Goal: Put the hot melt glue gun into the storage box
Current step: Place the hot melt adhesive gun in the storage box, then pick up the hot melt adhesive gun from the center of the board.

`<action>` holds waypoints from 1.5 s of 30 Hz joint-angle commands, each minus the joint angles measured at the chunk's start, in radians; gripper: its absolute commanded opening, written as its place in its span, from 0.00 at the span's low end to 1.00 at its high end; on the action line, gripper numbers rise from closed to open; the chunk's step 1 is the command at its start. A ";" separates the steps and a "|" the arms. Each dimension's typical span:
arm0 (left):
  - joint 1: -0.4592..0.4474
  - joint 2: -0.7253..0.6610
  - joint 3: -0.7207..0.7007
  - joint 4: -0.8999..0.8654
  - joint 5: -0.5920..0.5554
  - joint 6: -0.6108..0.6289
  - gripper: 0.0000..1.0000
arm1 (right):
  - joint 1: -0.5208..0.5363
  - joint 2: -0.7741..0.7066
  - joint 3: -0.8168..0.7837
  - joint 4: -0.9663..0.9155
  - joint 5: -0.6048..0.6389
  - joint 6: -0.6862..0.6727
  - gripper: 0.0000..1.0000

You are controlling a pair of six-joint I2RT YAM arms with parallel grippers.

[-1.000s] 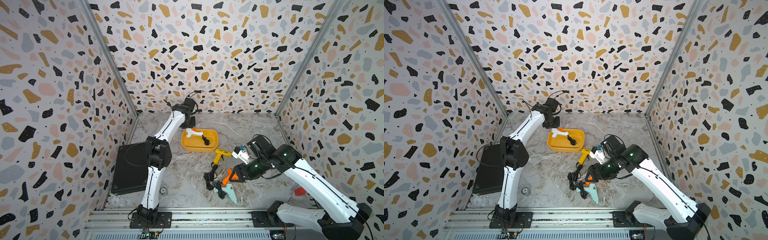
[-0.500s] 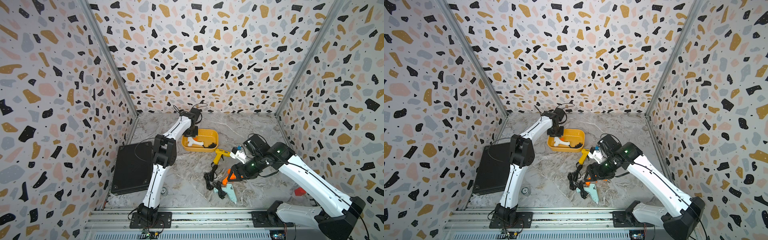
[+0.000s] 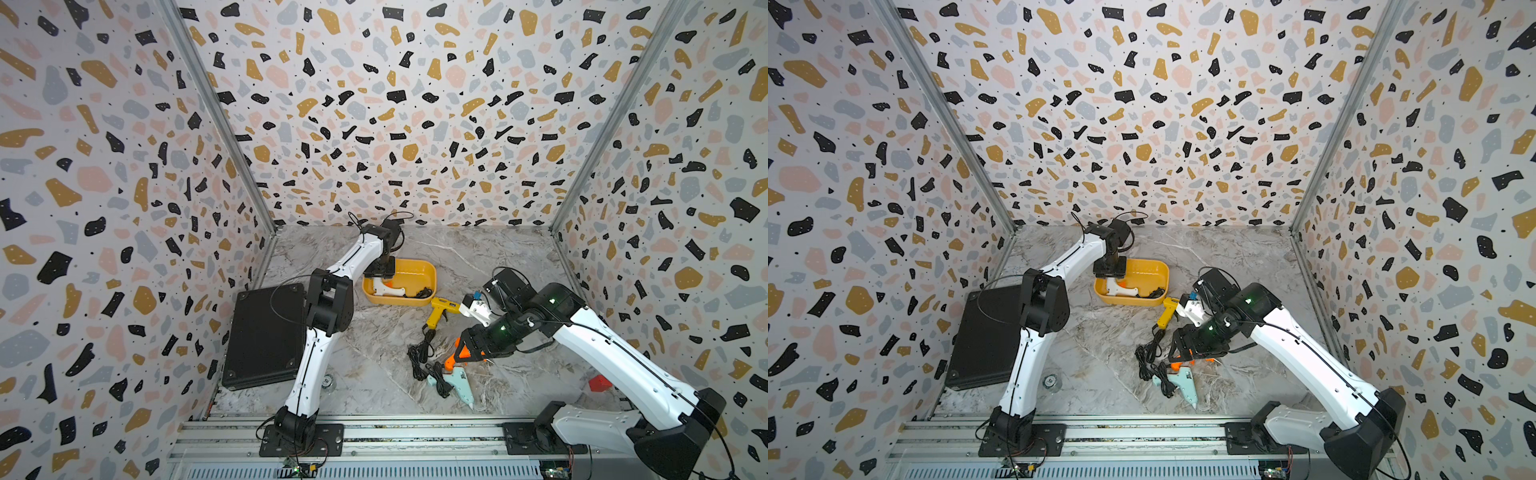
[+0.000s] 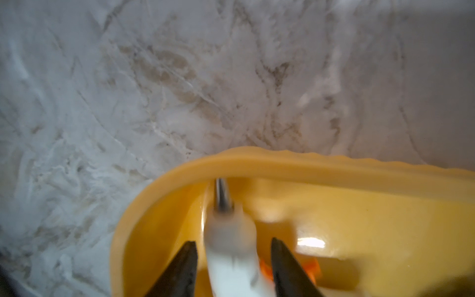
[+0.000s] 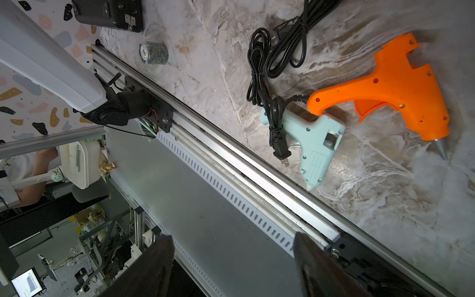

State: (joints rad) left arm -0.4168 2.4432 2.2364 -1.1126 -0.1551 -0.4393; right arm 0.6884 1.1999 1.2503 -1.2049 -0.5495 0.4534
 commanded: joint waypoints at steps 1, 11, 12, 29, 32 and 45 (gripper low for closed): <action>-0.008 -0.005 0.037 -0.046 -0.001 0.002 0.61 | 0.001 -0.011 0.043 -0.023 0.022 0.022 0.79; -0.050 -0.238 0.080 -0.116 -0.077 0.025 0.67 | 0.001 -0.069 0.086 -0.026 0.081 0.069 0.79; -0.056 -0.285 0.065 -0.122 -0.091 0.024 0.67 | 0.000 -0.070 0.082 -0.025 0.093 0.075 0.79; -0.091 -1.257 -0.932 -0.012 0.049 -0.225 0.64 | -0.018 0.062 0.002 0.102 0.308 0.212 0.70; -0.093 -1.340 -0.984 -0.065 0.068 -0.232 0.59 | -0.018 0.122 -0.001 0.161 0.312 0.272 0.64; -0.093 -1.708 -1.125 -0.299 0.110 -0.241 0.58 | -0.007 0.267 0.008 0.265 0.422 0.536 0.57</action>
State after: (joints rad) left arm -0.5068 0.7650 1.1412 -1.3506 -0.0803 -0.6735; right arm 0.6746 1.4899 1.2568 -0.9436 -0.1913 0.8982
